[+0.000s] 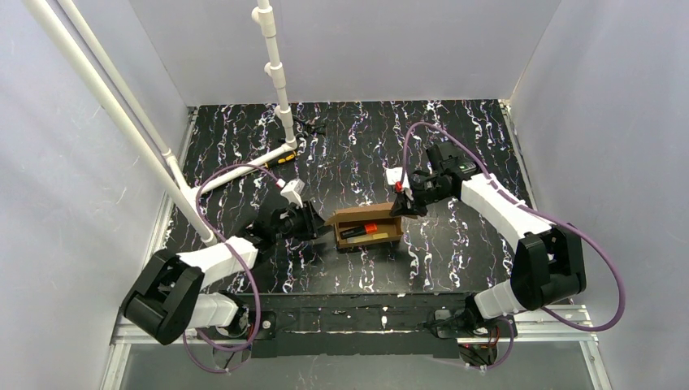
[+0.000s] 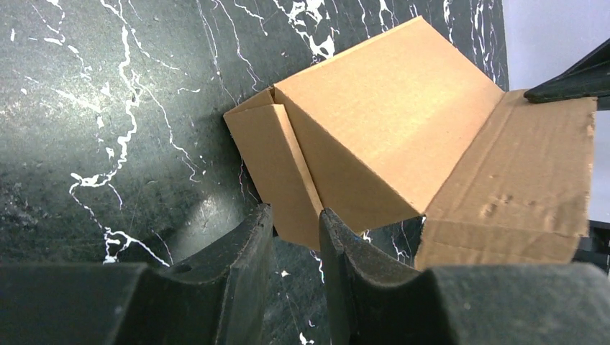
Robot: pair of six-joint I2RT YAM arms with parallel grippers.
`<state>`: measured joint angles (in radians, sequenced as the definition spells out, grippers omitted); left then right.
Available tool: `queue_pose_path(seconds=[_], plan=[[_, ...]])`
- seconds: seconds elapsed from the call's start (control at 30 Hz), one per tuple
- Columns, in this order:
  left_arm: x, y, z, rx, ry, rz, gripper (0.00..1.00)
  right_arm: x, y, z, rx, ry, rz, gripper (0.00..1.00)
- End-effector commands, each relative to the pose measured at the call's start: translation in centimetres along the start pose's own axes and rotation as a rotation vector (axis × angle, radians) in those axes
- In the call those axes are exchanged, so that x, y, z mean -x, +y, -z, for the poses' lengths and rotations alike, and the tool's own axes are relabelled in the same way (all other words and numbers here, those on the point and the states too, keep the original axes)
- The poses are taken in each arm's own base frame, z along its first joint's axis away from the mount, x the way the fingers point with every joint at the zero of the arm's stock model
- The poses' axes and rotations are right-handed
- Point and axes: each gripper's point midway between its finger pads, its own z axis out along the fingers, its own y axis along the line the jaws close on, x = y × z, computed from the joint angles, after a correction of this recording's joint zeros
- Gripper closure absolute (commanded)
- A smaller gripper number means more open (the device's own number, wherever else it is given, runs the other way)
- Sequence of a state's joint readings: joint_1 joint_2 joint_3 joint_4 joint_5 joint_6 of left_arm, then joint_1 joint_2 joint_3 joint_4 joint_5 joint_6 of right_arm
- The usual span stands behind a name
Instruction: Fold the paper box
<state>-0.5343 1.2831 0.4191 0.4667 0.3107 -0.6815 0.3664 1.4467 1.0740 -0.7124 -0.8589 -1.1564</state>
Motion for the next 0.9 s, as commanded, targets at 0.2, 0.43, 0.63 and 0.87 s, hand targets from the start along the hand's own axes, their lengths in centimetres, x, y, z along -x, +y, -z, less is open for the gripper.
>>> queue_pose_path(seconds=[0.2, 0.43, 0.63, 0.87], plan=[[0.5, 1.3, 3.4, 0.097, -0.073, 0.038, 0.68, -0.3, 2.1, -0.1, 0.05, 0.04, 0.056, 0.9], [2.2, 0.5, 5.9, 0.124, -0.134, 0.031, 0.56, -0.7, 3.2, -0.5, 0.091, 0.06, 0.053, 0.78], [3.3, -1.2, 6.8, 0.077, -0.144, -0.018, 0.43, -0.5, 3.6, -0.5, 0.116, 0.054, 0.049, 0.66], [3.3, -1.7, 6.3, 0.062, -0.109, -0.04, 0.43, -0.4, 3.8, -0.4, 0.127, 0.053, 0.05, 0.57]])
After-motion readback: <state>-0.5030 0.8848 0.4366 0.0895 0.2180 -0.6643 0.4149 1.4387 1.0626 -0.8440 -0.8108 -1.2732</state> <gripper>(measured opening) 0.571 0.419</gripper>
